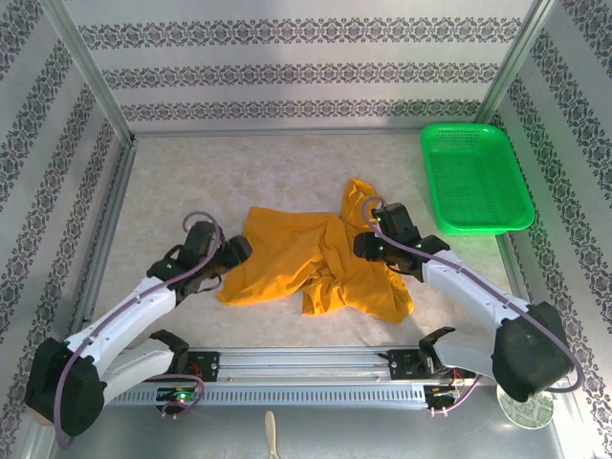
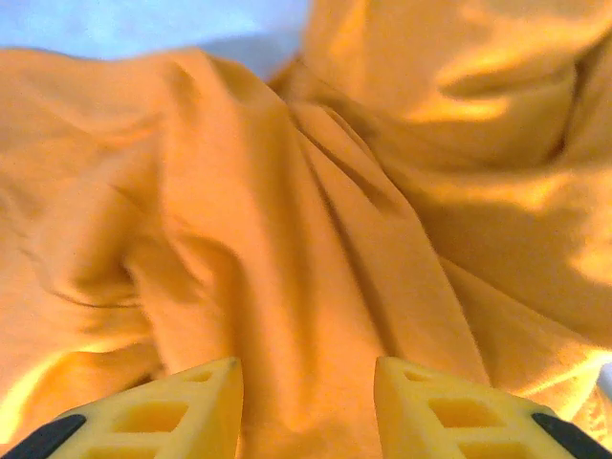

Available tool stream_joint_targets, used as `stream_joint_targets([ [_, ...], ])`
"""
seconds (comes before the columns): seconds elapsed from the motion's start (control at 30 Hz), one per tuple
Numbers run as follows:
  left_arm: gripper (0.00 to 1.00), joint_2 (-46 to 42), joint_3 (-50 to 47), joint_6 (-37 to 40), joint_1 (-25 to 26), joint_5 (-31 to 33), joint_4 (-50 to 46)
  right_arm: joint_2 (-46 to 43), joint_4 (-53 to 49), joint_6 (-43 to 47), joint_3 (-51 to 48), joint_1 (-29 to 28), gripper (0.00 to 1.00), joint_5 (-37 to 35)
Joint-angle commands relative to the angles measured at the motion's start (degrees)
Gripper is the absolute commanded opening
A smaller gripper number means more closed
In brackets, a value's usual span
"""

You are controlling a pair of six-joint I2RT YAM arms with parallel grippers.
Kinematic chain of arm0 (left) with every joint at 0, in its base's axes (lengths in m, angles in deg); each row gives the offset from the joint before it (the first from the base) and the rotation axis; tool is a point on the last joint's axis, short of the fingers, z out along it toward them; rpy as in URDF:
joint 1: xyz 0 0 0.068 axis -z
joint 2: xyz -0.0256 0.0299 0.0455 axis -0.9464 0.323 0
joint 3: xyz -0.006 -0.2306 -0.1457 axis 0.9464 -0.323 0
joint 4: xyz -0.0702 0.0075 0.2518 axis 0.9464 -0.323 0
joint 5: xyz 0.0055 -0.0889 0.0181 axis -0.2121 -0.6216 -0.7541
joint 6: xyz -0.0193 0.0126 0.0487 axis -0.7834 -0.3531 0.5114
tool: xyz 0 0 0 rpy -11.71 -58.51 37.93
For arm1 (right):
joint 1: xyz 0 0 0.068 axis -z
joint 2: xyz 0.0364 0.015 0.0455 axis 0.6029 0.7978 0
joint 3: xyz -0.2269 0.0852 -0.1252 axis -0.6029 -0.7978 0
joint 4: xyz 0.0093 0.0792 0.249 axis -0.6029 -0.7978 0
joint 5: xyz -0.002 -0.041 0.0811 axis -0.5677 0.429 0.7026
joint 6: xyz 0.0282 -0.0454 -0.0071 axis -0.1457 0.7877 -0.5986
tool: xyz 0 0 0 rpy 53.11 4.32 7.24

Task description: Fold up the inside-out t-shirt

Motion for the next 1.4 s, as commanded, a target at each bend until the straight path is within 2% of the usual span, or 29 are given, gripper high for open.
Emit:
stream_joint_targets([
  [0.0, 0.67, 6.06, 4.86, 7.28, -4.89, -0.03, -5.76, -0.71, -2.55, 1.22, 3.52, -2.30, 0.44, 0.28],
  [0.07, 0.63, 10.56, 7.50, 10.58, -6.70, -1.95, -6.51, -1.02, -3.08, 1.27, 4.12, -3.36, 0.47, -0.88],
  [0.3, 0.52, 26.18, 17.60, 20.58, -6.94, -4.01, -11.41, -3.99, -4.66, 0.26, 2.86, -3.62, 0.56, -2.69],
  [0.57, 0.51, 34.87, 22.54, 24.06, -6.89, -2.36, -13.25, -7.32, -6.56, -0.23, 0.50, -1.75, 0.69, -3.37],
  [0.67, 0.51, 36.85, 22.98, 24.16, -6.90, -2.76, -12.96, -8.99, -7.41, -0.06, -0.26, -0.99, 0.84, -5.27],
  [0.7, 0.50, 37.42, 23.01, 24.17, -6.85, -2.95, -12.80, -10.06, -7.88, -0.14, -0.55, -0.90, 0.93, -6.90],
  [0.73, 0.50, 37.94, 22.96, 24.10, -6.87, -3.04, -12.66, -11.04, -8.41, -0.37, -0.82, -0.82, 0.98, -8.31],
  [0.87, 0.50, 39.35, 22.36, 23.90, -6.88, -3.63, -11.80, -14.03, -10.83, -1.28, -0.74, -0.22, 0.98, -11.04],
  [0.97, 0.48, 40.26, 21.73, 23.72, -6.82, -4.27, -10.77, -15.20, -11.91, -2.20, -0.49, 0.41, 0.98, -9.56],
  [1.17, 0.35, 42.15, 20.77, 23.29, -6.38, -5.62, -8.82, -18.49, -12.28, -3.78, -2.26, 1.25, 0.98, -5.04],
  [1.3, 0.10, 41.65, 20.54, 23.16, -6.29, -5.68, -8.99, -21.34, -12.75, -4.08, -3.38, 1.78, 0.98, -2.76],
  [1.37, 0.05, 39.16, 21.02, 23.07, -6.23, -4.31, -10.29, -22.64, -13.05, -4.09, -3.72, 1.82, 0.98, -0.97],
])
